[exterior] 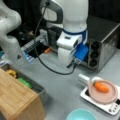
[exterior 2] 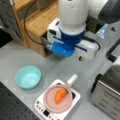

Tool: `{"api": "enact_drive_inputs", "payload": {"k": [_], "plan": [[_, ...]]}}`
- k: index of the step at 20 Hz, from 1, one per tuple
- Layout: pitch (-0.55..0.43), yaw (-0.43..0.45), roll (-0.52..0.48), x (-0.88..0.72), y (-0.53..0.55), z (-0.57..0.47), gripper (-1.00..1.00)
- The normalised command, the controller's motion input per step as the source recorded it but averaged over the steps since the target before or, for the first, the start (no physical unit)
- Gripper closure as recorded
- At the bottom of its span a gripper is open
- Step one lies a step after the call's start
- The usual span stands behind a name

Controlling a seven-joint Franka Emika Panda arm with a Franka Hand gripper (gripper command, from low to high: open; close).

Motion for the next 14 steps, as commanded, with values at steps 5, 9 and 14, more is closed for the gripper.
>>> {"api": "enact_drive_inputs", "payload": {"k": [5,9,14], "plan": [[-0.052,-0.159,0.162,-0.49,-0.38,0.02,-1.0],[-0.059,-0.144,0.168,-0.74,-0.51,0.04,-1.0],[-0.152,-0.043,0.131,-0.77,-0.43,-0.13,-1.0]]}}
